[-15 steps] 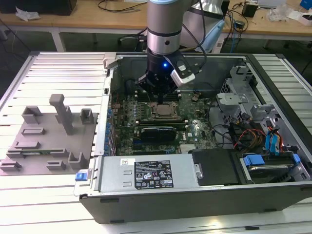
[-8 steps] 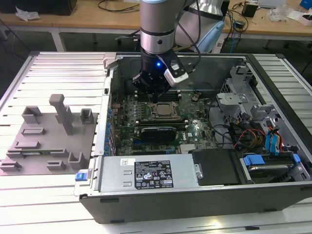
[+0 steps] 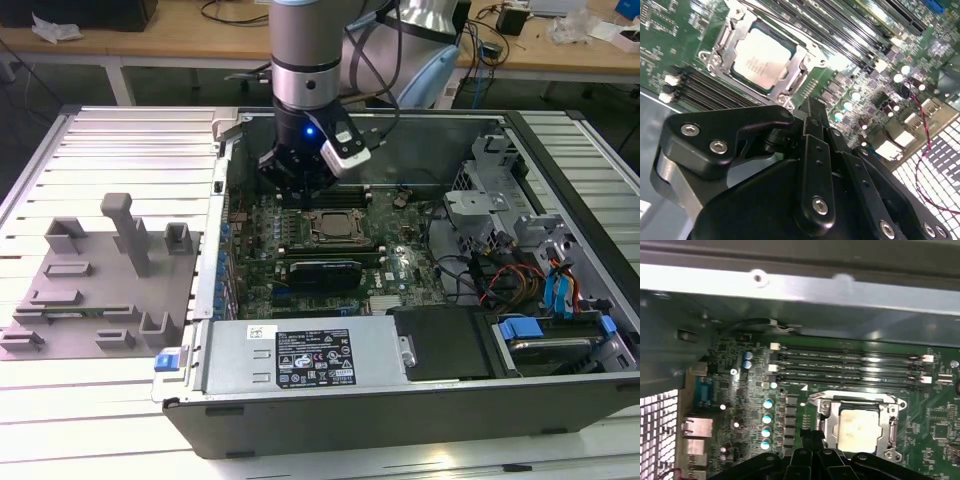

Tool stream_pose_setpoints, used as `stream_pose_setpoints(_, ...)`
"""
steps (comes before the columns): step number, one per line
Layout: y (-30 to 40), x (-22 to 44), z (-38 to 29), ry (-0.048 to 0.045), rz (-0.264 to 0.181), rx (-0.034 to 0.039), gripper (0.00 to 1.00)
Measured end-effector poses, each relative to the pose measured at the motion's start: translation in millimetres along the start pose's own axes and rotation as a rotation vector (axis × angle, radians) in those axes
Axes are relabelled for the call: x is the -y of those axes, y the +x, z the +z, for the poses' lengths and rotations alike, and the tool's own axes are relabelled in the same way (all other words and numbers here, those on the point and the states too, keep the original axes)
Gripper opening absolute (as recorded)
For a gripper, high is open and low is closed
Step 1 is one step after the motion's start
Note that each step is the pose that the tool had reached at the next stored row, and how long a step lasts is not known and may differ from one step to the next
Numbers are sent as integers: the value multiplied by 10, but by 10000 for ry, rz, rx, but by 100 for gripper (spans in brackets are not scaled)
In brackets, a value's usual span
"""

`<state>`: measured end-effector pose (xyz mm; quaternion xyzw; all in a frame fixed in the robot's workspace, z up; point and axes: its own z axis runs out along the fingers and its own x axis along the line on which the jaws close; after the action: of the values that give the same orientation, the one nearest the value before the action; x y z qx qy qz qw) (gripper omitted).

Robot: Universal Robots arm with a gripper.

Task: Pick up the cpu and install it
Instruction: 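Install the first cpu locking lever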

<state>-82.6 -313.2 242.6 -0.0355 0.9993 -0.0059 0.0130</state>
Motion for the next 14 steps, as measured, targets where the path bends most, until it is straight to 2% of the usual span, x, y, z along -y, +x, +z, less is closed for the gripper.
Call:
stream_pose_setpoints(3, 44, -5, 0, -1, 1, 1, 11)
stream_pose_setpoints(5, 46, -5, -4, 1, -2, -1, 11)
stream_pose_setpoints(10, 45, -4, -128, 0, 1, 0, 11)
stream_pose_setpoints(13, 41, -2, -263, 5, 0, 0, 11)
stream_pose_setpoints(14, 41, -2, -278, 6, 0, -1, 11)
